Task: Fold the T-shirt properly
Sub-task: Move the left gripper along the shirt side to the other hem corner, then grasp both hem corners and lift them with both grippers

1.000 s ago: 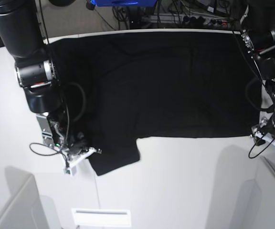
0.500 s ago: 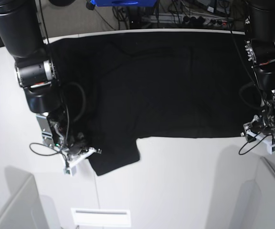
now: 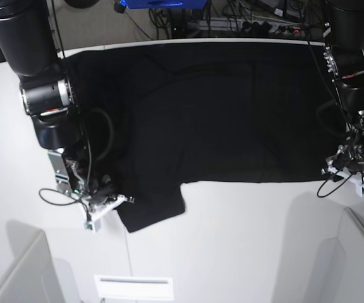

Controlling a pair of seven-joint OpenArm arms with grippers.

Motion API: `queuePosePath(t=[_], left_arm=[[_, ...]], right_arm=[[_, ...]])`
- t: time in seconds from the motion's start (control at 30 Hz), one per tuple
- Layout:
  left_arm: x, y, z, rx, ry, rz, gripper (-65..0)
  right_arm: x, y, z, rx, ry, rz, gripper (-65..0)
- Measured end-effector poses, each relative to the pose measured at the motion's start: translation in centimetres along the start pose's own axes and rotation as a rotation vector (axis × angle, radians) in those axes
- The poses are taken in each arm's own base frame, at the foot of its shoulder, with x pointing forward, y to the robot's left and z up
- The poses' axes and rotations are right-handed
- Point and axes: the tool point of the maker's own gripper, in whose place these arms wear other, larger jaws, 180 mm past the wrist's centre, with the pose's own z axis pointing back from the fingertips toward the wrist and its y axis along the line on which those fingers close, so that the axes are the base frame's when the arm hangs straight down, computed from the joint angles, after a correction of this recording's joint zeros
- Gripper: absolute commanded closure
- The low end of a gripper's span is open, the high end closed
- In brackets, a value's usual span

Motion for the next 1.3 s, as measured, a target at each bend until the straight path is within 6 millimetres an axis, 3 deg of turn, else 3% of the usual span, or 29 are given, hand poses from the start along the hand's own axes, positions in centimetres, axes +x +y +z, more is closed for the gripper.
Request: queuePosePath(t=[0.13, 0.47, 0.63, 0.9, 1.17, 1.3], left_arm=[[0.0, -0.2, 0.0, -0.007, -0.002, 0.014, 0.0], [0.2, -1.5, 0.3, -0.027, -0.013, -0.019, 0.0], [0.5, -2.7, 1.1, -0.045, -0.029, -0.064, 0.0], [4.0, -4.1, 3.3, -0.065, -0.151, -0.134, 0.0], [2.5, -4.1, 3.6, -0.071, -0.135, -0.159, 0.0], [2.7, -4.5, 3.9, -0.077, -0.15, -0.168, 0.0]], right_arm=[[-0.1, 0.0, 0.0, 0.0, -0.001, 0.001, 0.0], [-0.3, 0.2, 1.4, 0.027, -0.028, 0.072, 0.0], [1.3, 0.4, 2.1, 0.034, -0.077, 0.093, 0.0], [1.1, 0.4, 2.1, 0.035, -0.069, 0.095, 0.0], [1.3, 1.0, 3.4, 0.061, -0.122, 0.131, 0.0], [2.7, 1.0, 4.7, 0.077, -0.187, 0.089, 0.0]])
